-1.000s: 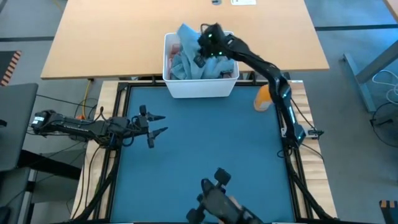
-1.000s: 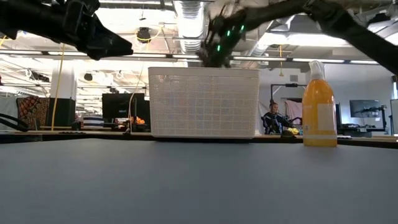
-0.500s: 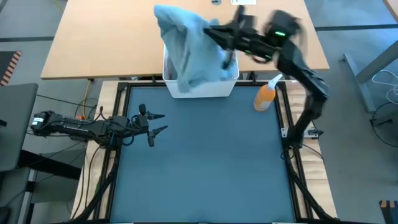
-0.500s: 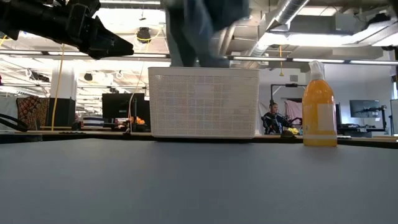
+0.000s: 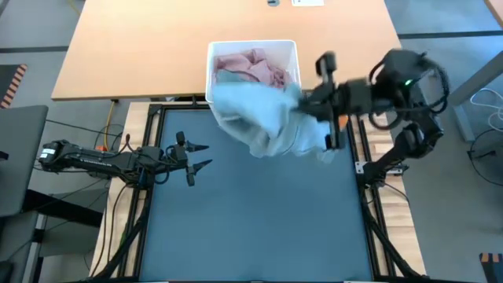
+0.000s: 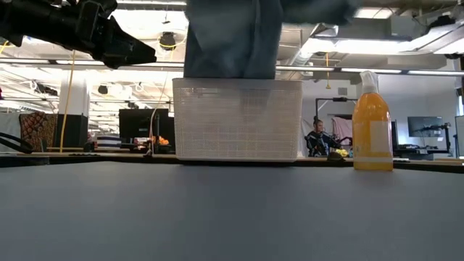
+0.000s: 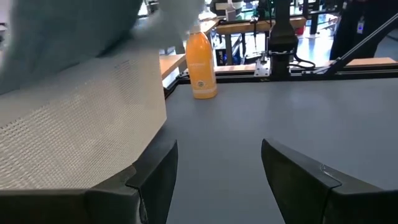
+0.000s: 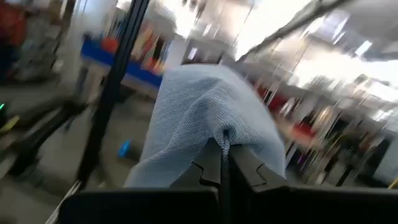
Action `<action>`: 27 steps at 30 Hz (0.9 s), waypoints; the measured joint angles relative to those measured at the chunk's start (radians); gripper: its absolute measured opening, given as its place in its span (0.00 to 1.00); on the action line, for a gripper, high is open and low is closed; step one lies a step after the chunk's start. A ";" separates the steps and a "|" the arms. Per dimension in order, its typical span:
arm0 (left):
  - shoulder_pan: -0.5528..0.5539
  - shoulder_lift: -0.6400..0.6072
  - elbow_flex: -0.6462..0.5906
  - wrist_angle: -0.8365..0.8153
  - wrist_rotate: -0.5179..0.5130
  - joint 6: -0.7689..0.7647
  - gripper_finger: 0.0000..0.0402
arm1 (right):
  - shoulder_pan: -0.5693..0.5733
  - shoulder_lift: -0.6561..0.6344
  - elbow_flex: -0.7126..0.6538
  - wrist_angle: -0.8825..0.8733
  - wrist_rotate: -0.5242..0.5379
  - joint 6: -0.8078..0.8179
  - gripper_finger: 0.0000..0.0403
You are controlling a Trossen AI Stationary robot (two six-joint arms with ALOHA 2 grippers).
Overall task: Fold Laundry from Bin
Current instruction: Fold the blue pants
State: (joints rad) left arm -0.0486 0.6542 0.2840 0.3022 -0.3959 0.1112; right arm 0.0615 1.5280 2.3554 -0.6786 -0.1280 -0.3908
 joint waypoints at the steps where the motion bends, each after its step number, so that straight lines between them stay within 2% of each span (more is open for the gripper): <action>1: 0.000 0.000 0.000 0.001 0.000 0.000 0.56 | 0.001 0.004 0.000 -0.066 -0.001 0.001 0.07; 7: 0.000 0.000 0.000 0.004 -0.001 0.000 0.56 | -0.013 0.071 -0.047 -0.471 -0.002 0.130 0.07; 12: 0.000 0.000 0.000 0.005 -0.001 -0.052 0.56 | -0.009 0.149 -0.209 -0.576 -0.016 0.259 0.07; 16: -0.008 0.000 0.000 0.004 0.012 -0.154 0.56 | -0.012 0.180 -0.423 -0.519 -0.137 0.293 0.06; 19: -0.022 0.000 0.000 -0.002 0.056 -0.227 0.56 | -0.016 0.180 -0.611 -0.408 -0.208 0.352 0.06; 23: -0.046 0.000 0.000 -0.056 0.092 -0.307 0.56 | 0.009 0.156 -0.835 -0.206 -0.214 0.488 0.06; 27: -0.082 0.022 -0.001 -0.127 0.095 -0.409 0.55 | 0.090 0.151 -1.006 -0.020 -0.195 0.621 0.07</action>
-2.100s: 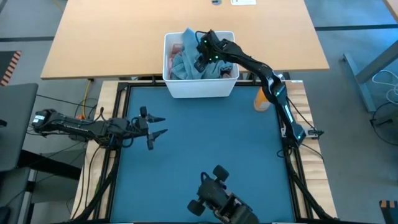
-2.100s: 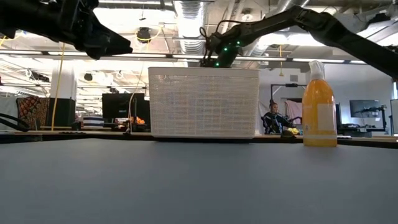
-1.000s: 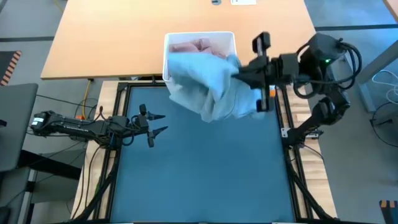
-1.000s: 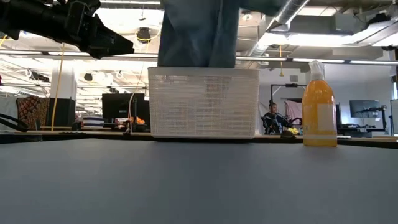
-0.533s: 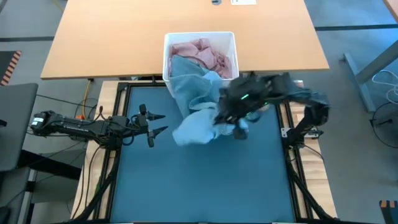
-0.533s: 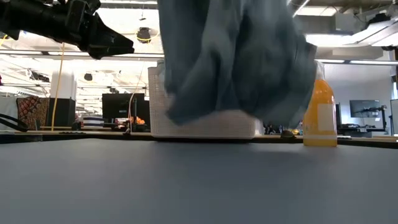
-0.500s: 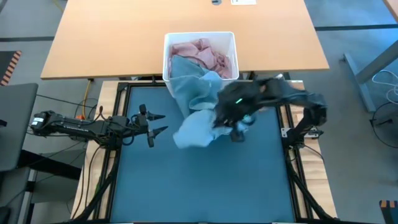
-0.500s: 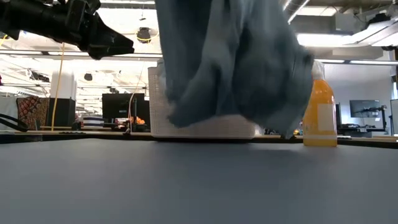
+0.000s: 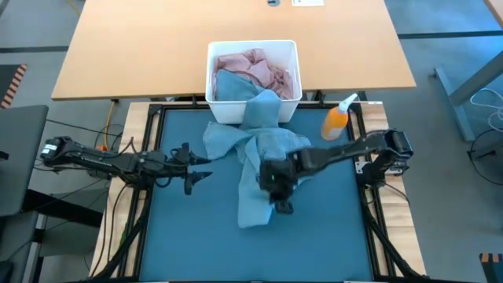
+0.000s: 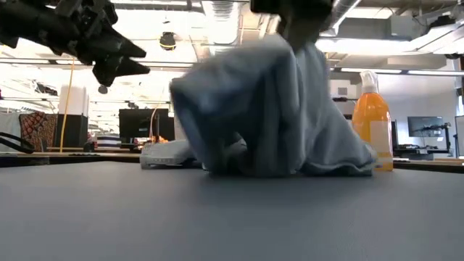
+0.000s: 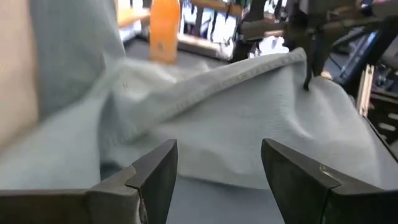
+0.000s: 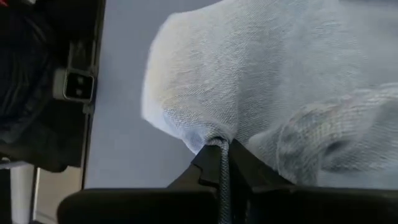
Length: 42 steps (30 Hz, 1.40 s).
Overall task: Fold Laundry from Bin
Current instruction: Fold the blue pants
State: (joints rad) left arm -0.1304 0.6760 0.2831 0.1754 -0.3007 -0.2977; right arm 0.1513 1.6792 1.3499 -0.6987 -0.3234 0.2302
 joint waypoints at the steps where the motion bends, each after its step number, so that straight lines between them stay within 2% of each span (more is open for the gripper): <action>1: -0.013 0.015 -0.007 0.004 -0.001 -0.032 0.55 | 0.025 0.001 -0.032 0.026 0.014 0.037 0.08; 3: -0.042 0.061 -0.029 0.060 -0.012 -0.088 0.55 | 0.069 0.002 -0.082 0.069 0.053 0.115 0.10; 6: -0.086 0.162 -0.062 0.232 -0.038 -0.140 0.55 | 0.129 0.002 -0.106 0.080 0.116 0.179 0.14; 11: -0.141 0.379 -0.059 0.505 -0.040 -0.169 0.55 | 0.215 0.002 -0.090 0.058 0.171 0.199 0.17; 14: -0.159 0.516 -0.010 0.586 -0.038 -0.155 0.55 | 0.251 0.001 -0.067 -0.007 0.172 0.200 0.18; 17: -0.160 0.655 0.092 0.591 -0.036 -0.112 0.55 | 0.285 0.001 -0.043 -0.103 0.212 0.217 0.18; 21: -0.154 0.816 0.271 0.561 0.012 0.023 0.55 | 0.331 0.001 -0.021 -0.215 0.263 0.261 0.18; 24: -0.146 0.898 0.433 0.420 0.010 0.148 0.55 | 0.382 0.001 -0.021 -0.264 0.280 0.318 0.18; 27: -0.124 0.947 0.601 0.194 -0.091 0.192 0.55 | 0.443 0.001 -0.021 -0.273 0.286 0.383 0.18; 30: -0.088 0.976 0.742 -0.027 -0.240 0.174 0.55 | 0.503 0.001 -0.021 -0.274 0.347 0.426 0.18; 33: -0.039 0.980 0.806 -0.171 -0.398 0.064 0.55 | 0.546 0.001 -0.021 -0.278 0.432 0.457 0.18; 35: 0.017 0.976 0.811 -0.178 -0.425 0.002 0.55 | 0.568 0.001 -0.020 -0.276 0.498 0.476 0.18; 37: 0.081 0.972 0.798 -0.180 -0.385 -0.075 0.55 | 0.582 0.001 -0.020 -0.273 0.555 0.480 0.18; 42: 0.236 0.980 0.718 -0.045 -0.105 -0.143 0.57 | 0.594 0.001 -0.020 -0.269 0.594 0.480 0.18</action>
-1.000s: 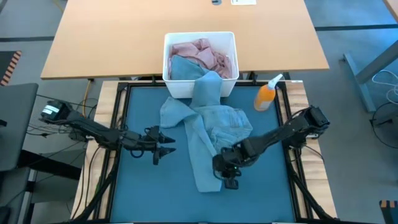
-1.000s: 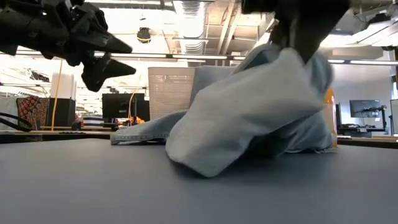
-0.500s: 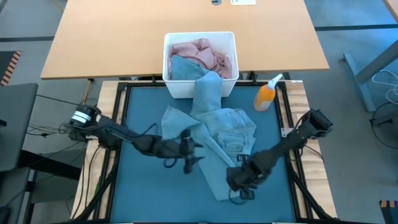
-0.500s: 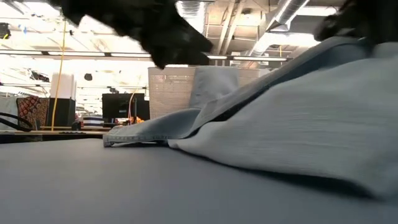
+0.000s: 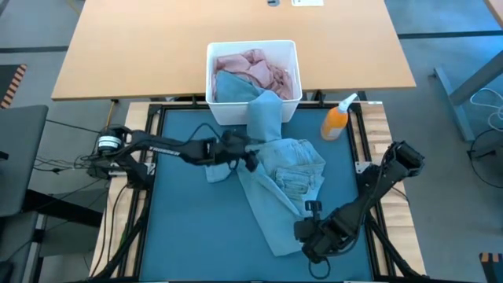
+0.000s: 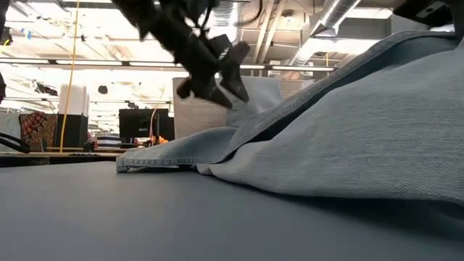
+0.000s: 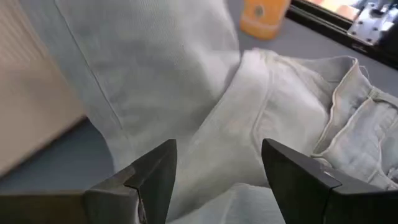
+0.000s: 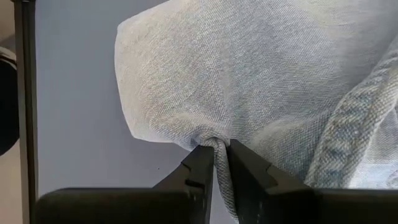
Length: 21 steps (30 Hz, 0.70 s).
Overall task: Fold Laundry from Bin
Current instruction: Fold the blue pants
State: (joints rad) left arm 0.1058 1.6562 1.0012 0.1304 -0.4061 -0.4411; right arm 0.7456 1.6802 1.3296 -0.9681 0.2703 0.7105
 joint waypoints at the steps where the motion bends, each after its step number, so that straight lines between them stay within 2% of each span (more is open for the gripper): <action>1: 0.021 0.000 -0.016 0.050 0.026 0.000 0.58 | 0.000 0.000 0.000 0.002 0.001 0.000 0.18; 5: 0.070 -0.001 -0.053 0.174 0.034 0.040 0.64 | 0.000 0.000 0.000 0.003 0.002 -0.005 0.18; 12: 0.100 0.000 -0.057 0.265 0.008 0.104 0.73 | -0.001 0.000 -0.033 0.003 0.002 -0.012 0.18; 19: 0.168 0.053 -0.047 0.319 0.007 0.097 0.74 | -0.022 0.000 -0.043 0.013 0.002 -0.045 0.18; 21: 0.183 0.088 -0.037 0.340 0.060 0.092 0.74 | -0.028 0.000 -0.043 0.018 0.002 -0.062 0.18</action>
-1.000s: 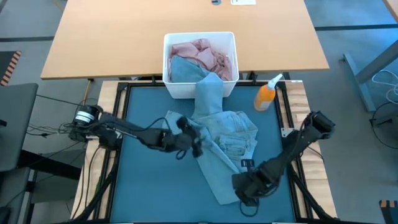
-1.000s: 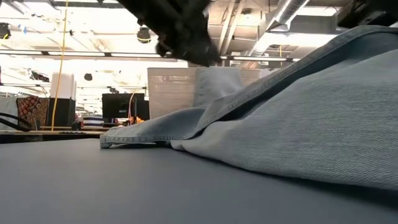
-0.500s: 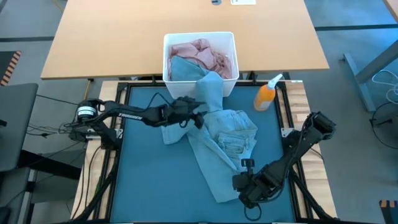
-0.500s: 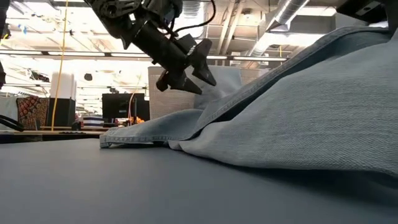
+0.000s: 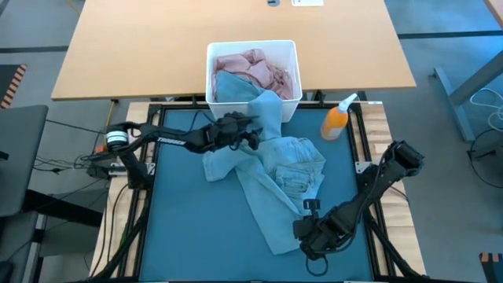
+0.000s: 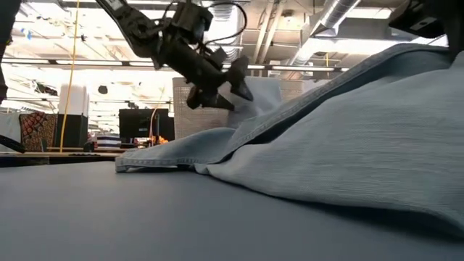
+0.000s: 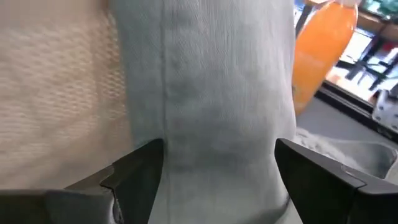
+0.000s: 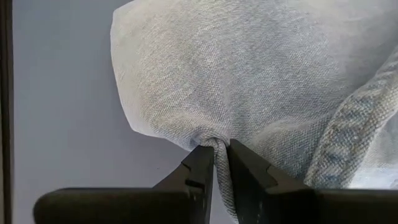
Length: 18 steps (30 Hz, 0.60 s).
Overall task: Fold Laundry from Bin
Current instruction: Fold the blue pants
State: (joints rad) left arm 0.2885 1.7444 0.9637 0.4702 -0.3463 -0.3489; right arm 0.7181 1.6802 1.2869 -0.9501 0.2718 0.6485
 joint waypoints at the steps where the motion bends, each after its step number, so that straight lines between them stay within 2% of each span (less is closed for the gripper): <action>1: 0.005 0.023 0.010 0.020 0.037 0.000 0.74 | -0.004 0.000 0.000 0.000 0.000 -0.003 0.18; 4: 0.004 0.083 0.041 0.105 0.162 0.023 0.71 | -0.018 0.000 0.000 0.005 -0.001 -0.006 0.18; 7: -0.015 0.112 0.068 0.146 0.225 0.063 0.62 | -0.021 0.000 0.000 0.008 -0.001 -0.012 0.18; 10: -0.039 0.100 0.079 0.149 0.241 0.128 0.44 | -0.021 0.000 0.000 0.011 0.000 -0.029 0.18; 14: -0.068 0.015 0.078 0.152 0.245 0.210 0.09 | -0.033 0.000 0.000 0.012 0.000 -0.042 0.18; 15: -0.075 -0.013 0.078 0.158 0.245 0.230 0.05 | -0.036 0.000 0.000 0.014 0.000 -0.047 0.18; 18: -0.104 -0.106 0.078 0.156 0.251 0.318 0.02 | -0.043 0.000 0.000 0.016 0.000 -0.056 0.18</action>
State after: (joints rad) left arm 0.1850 1.6382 1.0420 0.6259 -0.0955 -0.0311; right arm 0.6755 1.6802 1.2869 -0.9344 0.2714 0.5930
